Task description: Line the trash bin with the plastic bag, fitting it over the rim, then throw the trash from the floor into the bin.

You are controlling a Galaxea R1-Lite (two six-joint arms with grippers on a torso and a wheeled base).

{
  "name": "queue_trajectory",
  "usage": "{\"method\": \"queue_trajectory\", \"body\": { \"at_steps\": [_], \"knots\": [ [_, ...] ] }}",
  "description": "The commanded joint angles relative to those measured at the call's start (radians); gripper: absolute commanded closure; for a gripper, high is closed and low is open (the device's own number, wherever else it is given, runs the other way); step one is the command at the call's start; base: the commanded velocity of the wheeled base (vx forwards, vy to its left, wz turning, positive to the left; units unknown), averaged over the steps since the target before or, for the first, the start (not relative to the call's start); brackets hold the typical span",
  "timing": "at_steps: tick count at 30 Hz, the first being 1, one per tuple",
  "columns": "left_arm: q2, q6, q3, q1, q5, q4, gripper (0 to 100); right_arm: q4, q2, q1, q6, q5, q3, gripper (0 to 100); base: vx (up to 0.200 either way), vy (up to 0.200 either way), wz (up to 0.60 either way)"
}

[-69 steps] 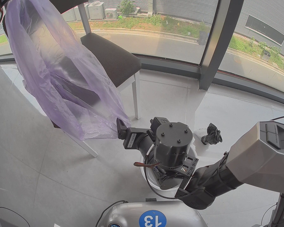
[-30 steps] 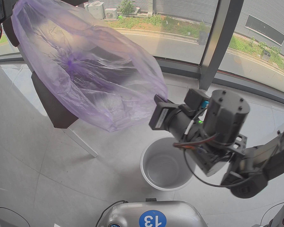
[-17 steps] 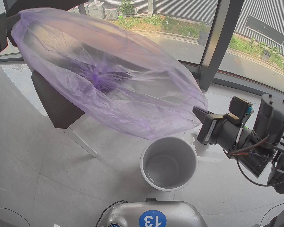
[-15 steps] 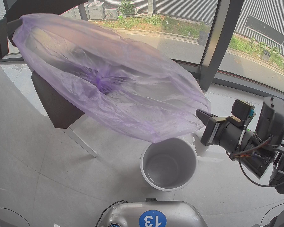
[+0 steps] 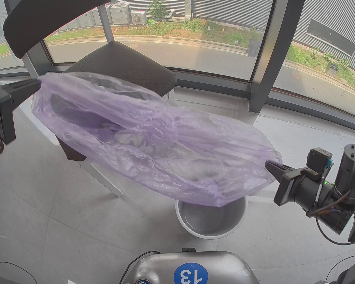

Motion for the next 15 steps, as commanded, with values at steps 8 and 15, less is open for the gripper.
{"method": "queue_trajectory", "body": {
  "at_steps": [8,15],
  "knots": [
    [-0.044,-0.044,0.083,0.011,-0.052,-0.004,100,0.003,-0.163,0.006,-0.096,0.043,0.115,100,0.0,0.0,0.0],
    [0.03,-0.058,0.083,0.011,-0.076,-0.096,100,0.003,-0.18,0.006,-0.192,0.109,0.086,100,0.0,0.0,0.0]
  ]
}}
